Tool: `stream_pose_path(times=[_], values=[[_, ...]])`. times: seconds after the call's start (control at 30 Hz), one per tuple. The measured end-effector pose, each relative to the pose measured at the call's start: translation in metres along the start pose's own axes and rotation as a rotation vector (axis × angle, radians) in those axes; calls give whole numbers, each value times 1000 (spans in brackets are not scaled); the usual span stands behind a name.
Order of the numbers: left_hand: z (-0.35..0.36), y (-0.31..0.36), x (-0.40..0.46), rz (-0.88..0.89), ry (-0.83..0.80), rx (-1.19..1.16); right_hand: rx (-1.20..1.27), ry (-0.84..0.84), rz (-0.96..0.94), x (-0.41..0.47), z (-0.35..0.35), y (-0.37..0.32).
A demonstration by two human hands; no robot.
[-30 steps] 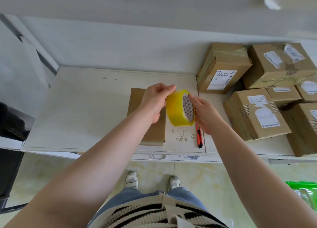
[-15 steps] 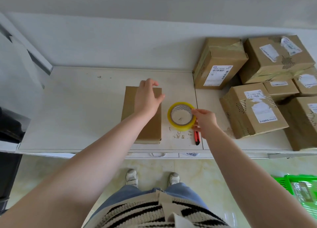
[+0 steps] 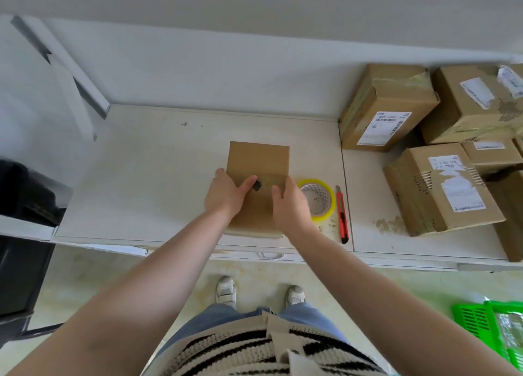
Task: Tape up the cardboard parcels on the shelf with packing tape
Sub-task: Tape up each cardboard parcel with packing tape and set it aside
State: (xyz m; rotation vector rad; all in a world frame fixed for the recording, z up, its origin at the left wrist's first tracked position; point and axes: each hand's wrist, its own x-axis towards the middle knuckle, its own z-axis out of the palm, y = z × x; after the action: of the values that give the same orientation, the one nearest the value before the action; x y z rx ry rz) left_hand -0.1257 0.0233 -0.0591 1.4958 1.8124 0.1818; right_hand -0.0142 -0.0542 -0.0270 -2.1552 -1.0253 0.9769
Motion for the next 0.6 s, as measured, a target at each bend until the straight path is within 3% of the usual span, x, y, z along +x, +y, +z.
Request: stream_pose_path(times=[0.2,0.33,0.4,0.5,0.6], values=[[0,-8,0,107,-6,-58,26,24,174,21,13,0],[-2,-5,-1,99,-64,-42,60,2,128,26,15,8],[0,-7,-1,100,-46,79,69,9,95,25,16,13],[9,2,0,392,217,477,64,21,80,25,17,17],[25,24,4,586,204,563,82,34,74,27,18,19]])
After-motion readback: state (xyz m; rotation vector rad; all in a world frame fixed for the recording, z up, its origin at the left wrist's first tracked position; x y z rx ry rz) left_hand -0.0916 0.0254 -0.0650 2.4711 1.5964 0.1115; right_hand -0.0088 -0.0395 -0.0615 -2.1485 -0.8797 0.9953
